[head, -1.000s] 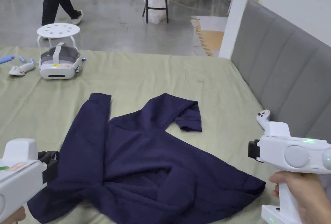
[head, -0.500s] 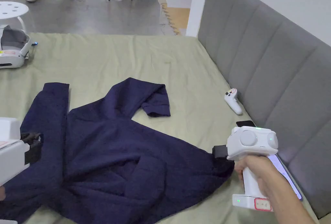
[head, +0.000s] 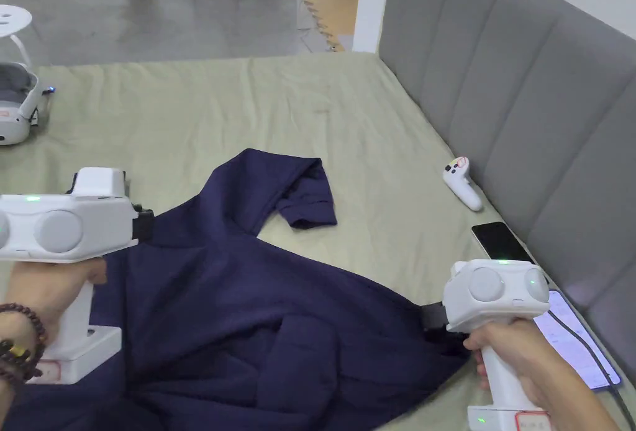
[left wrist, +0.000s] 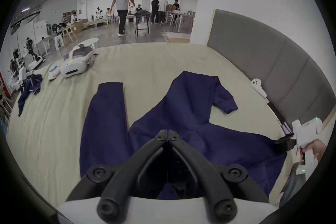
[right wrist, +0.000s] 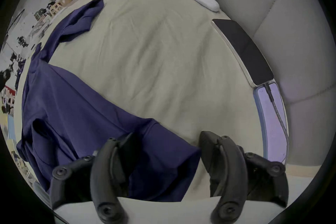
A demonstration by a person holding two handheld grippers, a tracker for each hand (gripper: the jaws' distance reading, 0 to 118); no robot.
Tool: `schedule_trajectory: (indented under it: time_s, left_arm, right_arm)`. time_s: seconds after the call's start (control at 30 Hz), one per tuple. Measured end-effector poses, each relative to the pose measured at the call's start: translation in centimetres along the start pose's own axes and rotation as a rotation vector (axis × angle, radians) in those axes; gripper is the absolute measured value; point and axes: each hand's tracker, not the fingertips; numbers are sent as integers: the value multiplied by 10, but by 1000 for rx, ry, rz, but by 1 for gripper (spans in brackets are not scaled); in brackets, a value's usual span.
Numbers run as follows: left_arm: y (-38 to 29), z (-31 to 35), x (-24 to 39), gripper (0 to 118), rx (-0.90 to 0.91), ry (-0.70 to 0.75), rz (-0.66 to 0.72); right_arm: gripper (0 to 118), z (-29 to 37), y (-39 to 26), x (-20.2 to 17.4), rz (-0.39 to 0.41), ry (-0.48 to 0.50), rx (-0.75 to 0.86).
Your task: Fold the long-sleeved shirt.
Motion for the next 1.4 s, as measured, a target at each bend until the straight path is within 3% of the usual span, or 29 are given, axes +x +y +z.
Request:
schedule_trajectory:
  time_s: [0.03,0.07,0.1,0.13,0.17,0.2,0.23,0.37,0.5,0.57,0.6,0.67,0.7,0.73,0.8,0.83,0.93,1.07,1.17,1.4]
  left_arm:
    - [6,-11,-1,7,-14,11,-23]
    - [11,-23,-2,17,-47,13,-54]
    - [17,-35,-4,39,-73,21,-70]
    - [23,-47,-6,66,-94,33,-92]
    - [27,-58,-5,88,-103,45,-113]
    - [30,-67,-6,107,-113,46,-121]
    - [33,-81,-9,110,-126,24,-120]
    - [39,-122,-8,102,-228,16,-240]
    - [31,-162,-7,97,-492,56,-275]
    - [31,-165,-12,98,-417,42,-166]
    - [31,-165,-13,93,-419,43,-143]
    - [30,-154,-9,68,-402,27,-217]
    - [33,-144,-5,28,-412,4,-213]
    - [36,-137,-3,4,-416,5,-221]
    - [33,-122,4,4,-301,130,-297]
    - [32,-109,3,4,-302,43,-238]
    - [43,-62,2,4,-223,-24,-125]
    - [89,14,-18,4,-76,42,-170]
    - [139,83,-38,4,85,53,-76]
    - [269,205,-67,4,373,114,-3]
  right_arm:
    - [61,1,0,0,20,18,2]
    - [53,5,0,-1,32,18,7]
    - [23,7,-1,-2,36,40,20]
    - [8,8,-3,-2,14,83,40]
    - [7,8,-7,-6,-11,74,44]
    - [7,6,-10,-11,25,37,53]
    - [7,2,-10,-12,69,32,62]
    - [7,1,-6,-9,29,40,46]
    - [8,-2,-3,-6,20,51,36]
    - [8,-3,-3,-5,28,54,38]
    - [8,-3,-3,-4,24,57,39]
    - [8,-4,-3,-2,15,62,40]
    - [8,-4,-3,-1,10,65,39]
    - [8,-4,-2,0,6,66,37]
    - [8,-3,5,1,8,75,21]
    - [8,-1,9,2,8,78,3]
    - [8,29,29,3,51,59,75]
    - [8,123,81,0,49,214,289]
    - [8,203,129,-19,173,142,439]
    - [8,387,253,-54,222,140,744]
